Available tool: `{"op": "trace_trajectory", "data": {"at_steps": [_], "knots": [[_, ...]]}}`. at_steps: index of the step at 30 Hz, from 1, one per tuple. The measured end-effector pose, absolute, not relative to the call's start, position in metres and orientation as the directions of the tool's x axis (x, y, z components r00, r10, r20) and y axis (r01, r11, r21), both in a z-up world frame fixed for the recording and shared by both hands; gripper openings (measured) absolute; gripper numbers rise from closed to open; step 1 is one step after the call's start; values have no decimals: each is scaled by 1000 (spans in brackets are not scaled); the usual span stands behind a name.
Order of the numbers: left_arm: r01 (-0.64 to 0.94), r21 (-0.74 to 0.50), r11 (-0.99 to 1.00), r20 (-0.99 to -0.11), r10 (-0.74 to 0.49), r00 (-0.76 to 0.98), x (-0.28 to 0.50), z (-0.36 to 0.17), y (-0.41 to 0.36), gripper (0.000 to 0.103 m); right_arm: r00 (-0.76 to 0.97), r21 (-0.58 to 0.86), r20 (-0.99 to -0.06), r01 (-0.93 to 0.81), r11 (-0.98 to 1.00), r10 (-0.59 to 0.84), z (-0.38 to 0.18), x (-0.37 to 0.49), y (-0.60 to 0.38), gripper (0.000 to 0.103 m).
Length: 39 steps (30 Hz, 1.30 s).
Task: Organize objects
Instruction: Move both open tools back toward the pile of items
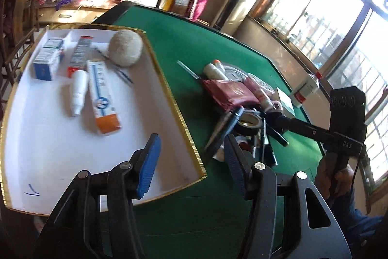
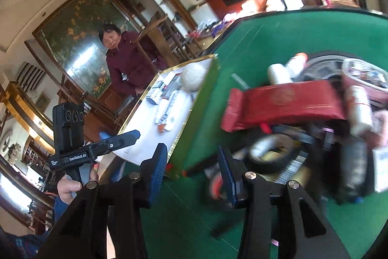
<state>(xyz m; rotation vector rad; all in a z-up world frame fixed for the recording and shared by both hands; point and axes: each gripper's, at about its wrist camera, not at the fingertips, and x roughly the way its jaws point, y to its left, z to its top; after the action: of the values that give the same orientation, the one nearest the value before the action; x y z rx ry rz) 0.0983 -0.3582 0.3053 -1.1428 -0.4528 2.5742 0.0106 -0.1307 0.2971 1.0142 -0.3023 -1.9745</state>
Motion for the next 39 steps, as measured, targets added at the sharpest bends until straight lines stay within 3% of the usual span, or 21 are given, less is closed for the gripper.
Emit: {"op": "trace_trajectory", "data": {"at_steps": [9, 14, 16, 18, 19, 24, 27, 34, 36, 39], "knots": [[-283, -144, -948, -788, 283, -547, 54, 278, -263, 53, -331, 626, -486, 515, -586, -809, 289, 14, -49, 43], [-294, -82, -952, -846, 223, -485, 22, 262, -249, 53, -296, 694, -457, 470, -545, -838, 286, 13, -37, 43], [-278, -115, -954, -844, 241, -479, 12, 257, -249, 53, -282, 719, -447, 451, -528, -849, 282, 11, -37, 43], [-239, -171, -956, -841, 268, -471, 6, 253, -252, 41, -273, 727, -452, 439, -528, -849, 278, 10, -35, 43], [-215, -174, -961, -838, 259, -481, 5, 253, -255, 28, -279, 726, -454, 435, -533, -846, 277, 10, -34, 43], [-144, -243, -959, -819, 283, -499, 20, 250, -271, 23, -311, 711, -472, 420, -564, -825, 272, 8, -31, 43], [-115, -184, -976, -823, 217, -524, 50, 250, -273, 15, -335, 676, -496, 431, -598, -801, 271, 9, -32, 43], [-112, -123, -986, -810, 165, -562, 107, 245, -265, 15, -419, 392, -645, 537, -747, -639, 276, 13, -64, 43], [-108, -117, -987, -807, 158, -569, 108, 246, -264, 15, -394, 331, -693, 570, -752, -604, 274, 9, -77, 35], [-104, -122, -987, -808, 160, -567, 108, 246, -265, 15, -424, 255, -748, 526, -811, -510, 269, -5, -84, 31]]}}
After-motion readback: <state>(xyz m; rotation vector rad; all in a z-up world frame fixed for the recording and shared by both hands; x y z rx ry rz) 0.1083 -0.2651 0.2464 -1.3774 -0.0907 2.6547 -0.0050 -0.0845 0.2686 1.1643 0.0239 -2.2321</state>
